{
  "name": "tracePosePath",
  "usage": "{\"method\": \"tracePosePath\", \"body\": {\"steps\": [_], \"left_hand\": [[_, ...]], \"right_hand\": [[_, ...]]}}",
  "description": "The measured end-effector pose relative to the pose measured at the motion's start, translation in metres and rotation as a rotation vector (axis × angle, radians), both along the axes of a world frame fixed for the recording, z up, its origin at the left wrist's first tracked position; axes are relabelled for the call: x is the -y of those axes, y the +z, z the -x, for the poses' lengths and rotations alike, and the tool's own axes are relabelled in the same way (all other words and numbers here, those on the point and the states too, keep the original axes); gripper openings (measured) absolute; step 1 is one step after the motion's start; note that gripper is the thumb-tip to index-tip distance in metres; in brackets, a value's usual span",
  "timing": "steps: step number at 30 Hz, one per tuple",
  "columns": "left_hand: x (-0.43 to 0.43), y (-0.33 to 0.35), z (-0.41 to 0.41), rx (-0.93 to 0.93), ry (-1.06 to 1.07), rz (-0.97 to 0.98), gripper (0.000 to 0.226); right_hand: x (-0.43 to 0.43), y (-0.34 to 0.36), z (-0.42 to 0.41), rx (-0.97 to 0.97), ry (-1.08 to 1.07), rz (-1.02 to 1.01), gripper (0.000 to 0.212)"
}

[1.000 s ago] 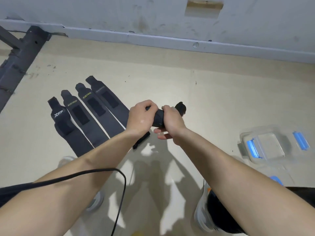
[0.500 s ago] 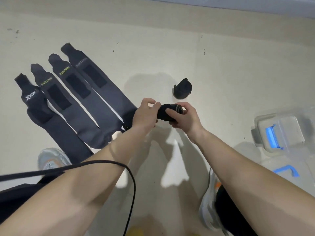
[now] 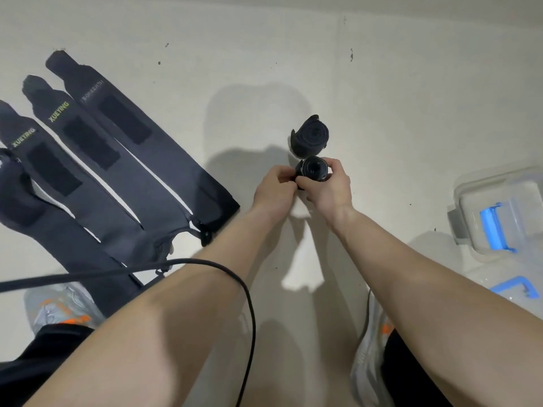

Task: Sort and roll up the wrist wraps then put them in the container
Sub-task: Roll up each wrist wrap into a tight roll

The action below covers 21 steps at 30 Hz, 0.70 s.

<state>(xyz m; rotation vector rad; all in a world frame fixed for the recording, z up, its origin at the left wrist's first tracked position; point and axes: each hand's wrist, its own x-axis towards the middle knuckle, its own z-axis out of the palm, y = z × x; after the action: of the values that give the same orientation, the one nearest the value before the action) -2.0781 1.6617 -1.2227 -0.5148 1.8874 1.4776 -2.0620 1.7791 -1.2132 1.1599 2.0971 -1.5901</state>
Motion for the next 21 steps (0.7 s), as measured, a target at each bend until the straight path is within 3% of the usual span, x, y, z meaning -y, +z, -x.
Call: {"method": "tracePosePath", "body": {"steps": [4, 11, 14, 18, 21], "left_hand": [[-0.01, -0.013, 0.004, 0.01, -0.047, 0.04, 0.032], [0.006, -0.008, -0.005, 0.021, -0.082, 0.075, 0.027], [0.028, 0.003, -0.018, 0.051, -0.04, 0.103, 0.028], [0.07, 0.018, -0.034, 0.036, 0.105, 0.201, 0.021], [0.105, 0.025, -0.041, -0.014, 0.197, 0.394, 0.023]], "right_hand": [[-0.008, -0.008, 0.002, 0.018, 0.041, -0.023, 0.061], [-0.006, 0.0, -0.014, 0.124, 0.117, -0.066, 0.098], [-0.002, 0.01, -0.033, 0.238, 0.129, -0.116, 0.077], [0.026, 0.012, -0.051, 0.298, 0.256, -0.069, 0.028], [0.058, 0.011, -0.042, 0.272, 0.416, -0.046, 0.034]]}}
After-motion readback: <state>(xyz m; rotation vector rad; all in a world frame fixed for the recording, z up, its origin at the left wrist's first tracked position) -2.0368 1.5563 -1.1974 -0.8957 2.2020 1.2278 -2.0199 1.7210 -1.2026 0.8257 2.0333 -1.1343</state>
